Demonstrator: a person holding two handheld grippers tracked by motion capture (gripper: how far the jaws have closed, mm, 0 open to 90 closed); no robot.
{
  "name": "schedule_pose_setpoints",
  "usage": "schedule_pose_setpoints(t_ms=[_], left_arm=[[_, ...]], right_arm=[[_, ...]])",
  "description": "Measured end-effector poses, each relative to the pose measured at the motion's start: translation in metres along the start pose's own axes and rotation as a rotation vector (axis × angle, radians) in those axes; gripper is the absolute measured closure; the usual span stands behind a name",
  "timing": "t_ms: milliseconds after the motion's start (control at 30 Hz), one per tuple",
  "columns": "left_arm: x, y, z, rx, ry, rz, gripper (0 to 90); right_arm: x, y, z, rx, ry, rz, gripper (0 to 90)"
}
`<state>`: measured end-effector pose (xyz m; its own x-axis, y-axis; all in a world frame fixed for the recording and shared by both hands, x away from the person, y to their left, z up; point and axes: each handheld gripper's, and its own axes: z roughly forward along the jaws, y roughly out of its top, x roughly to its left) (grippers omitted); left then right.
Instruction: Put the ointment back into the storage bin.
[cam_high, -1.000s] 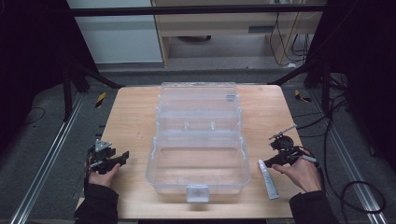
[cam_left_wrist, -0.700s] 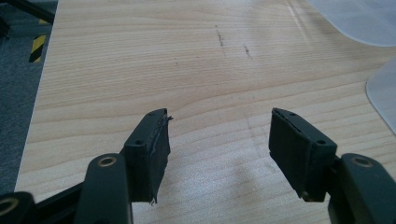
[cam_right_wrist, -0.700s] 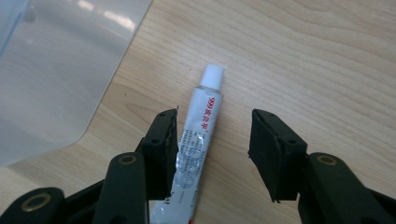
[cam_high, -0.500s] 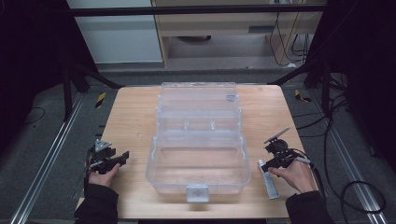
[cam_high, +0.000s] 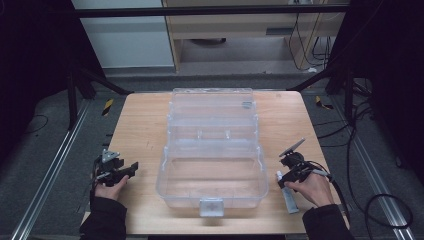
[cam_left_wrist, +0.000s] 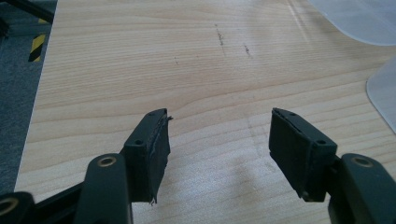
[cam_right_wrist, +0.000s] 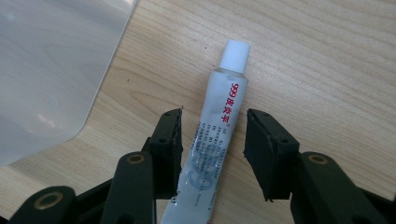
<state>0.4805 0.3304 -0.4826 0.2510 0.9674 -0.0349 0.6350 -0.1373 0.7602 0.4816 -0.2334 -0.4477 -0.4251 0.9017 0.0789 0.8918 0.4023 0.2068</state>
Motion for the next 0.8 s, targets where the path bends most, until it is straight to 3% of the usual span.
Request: schedule_pose_setpoints(t_ms=[500, 800], left_arm=[[0.0, 0.0, 0.0, 0.002, 0.0, 0.001, 37.8], [0.0, 0.0, 0.0, 0.002, -0.001, 0.001, 37.8]], right_arm=[[0.001, 0.007, 0.013, 0.048, -0.007, 0.025, 64.2], [0.002, 0.008, 0.017, 0.069, -0.022, 0.014, 66.2]])
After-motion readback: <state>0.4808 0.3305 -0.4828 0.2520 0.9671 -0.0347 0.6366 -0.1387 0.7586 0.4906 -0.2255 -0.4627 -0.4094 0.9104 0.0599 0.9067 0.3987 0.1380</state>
